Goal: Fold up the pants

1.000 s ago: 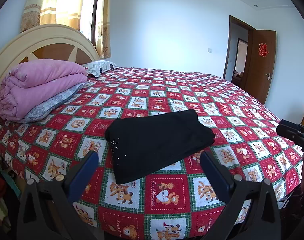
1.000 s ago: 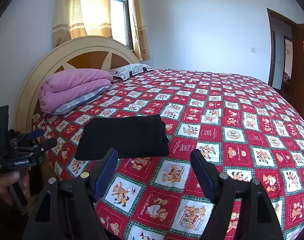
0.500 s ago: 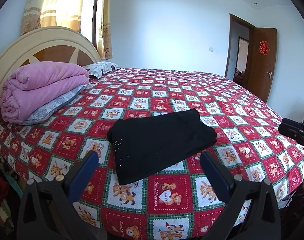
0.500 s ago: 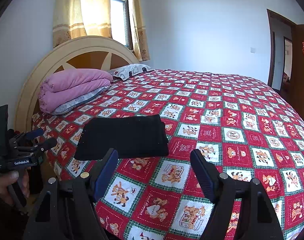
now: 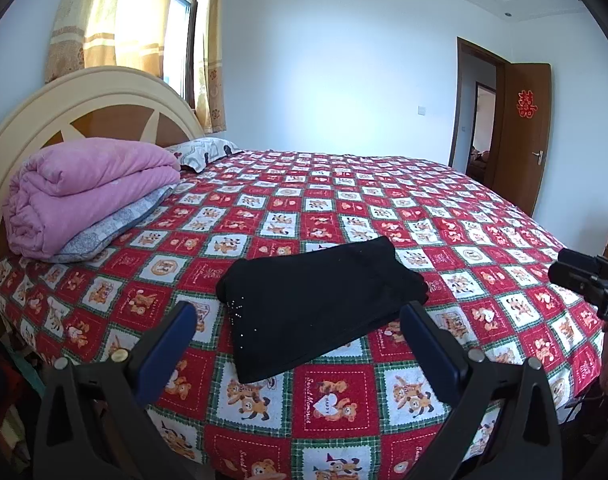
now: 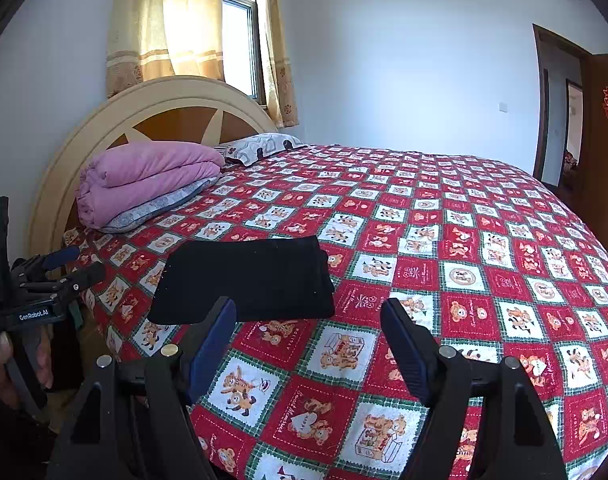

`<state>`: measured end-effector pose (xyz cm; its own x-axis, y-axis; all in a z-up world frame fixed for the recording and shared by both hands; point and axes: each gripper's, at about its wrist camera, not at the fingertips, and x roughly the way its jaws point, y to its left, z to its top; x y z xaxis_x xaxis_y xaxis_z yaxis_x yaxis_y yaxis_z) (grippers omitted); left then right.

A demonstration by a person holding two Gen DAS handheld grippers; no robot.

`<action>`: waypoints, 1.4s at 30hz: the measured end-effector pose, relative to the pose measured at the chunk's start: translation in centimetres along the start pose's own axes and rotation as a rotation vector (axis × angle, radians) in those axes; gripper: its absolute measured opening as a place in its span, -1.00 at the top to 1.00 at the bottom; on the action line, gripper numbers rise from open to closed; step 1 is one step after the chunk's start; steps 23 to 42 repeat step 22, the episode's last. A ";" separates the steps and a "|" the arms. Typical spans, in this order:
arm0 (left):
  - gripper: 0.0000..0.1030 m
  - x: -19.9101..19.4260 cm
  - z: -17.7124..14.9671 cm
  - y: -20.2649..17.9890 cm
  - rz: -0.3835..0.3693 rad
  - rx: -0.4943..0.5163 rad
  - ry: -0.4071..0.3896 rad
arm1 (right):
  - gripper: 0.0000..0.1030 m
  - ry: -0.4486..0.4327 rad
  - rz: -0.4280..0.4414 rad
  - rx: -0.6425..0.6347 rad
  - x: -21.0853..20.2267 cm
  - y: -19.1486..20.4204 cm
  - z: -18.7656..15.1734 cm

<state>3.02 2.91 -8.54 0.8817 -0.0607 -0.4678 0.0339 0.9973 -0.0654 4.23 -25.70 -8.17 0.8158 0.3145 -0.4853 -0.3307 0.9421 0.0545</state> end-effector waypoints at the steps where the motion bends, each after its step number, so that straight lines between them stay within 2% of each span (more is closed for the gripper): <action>1: -1.00 0.0 -0.1 0.0 0.002 -0.003 0.000 | -0.47 -0.001 -0.001 -0.002 0.0 0.1 0.0; 8: -1.00 0.3 -0.2 0.0 0.037 -0.003 0.007 | -0.47 0.000 -0.001 -0.011 0.0 0.4 0.0; 16: -1.00 0.6 -0.9 0.9 0.000 -0.042 0.020 | -0.47 0.007 0.001 -0.017 0.2 0.5 -0.3; 42: -1.00 0.6 -0.9 0.8 0.007 -0.039 0.004 | -0.47 0.013 -0.001 -0.020 0.4 0.5 -0.6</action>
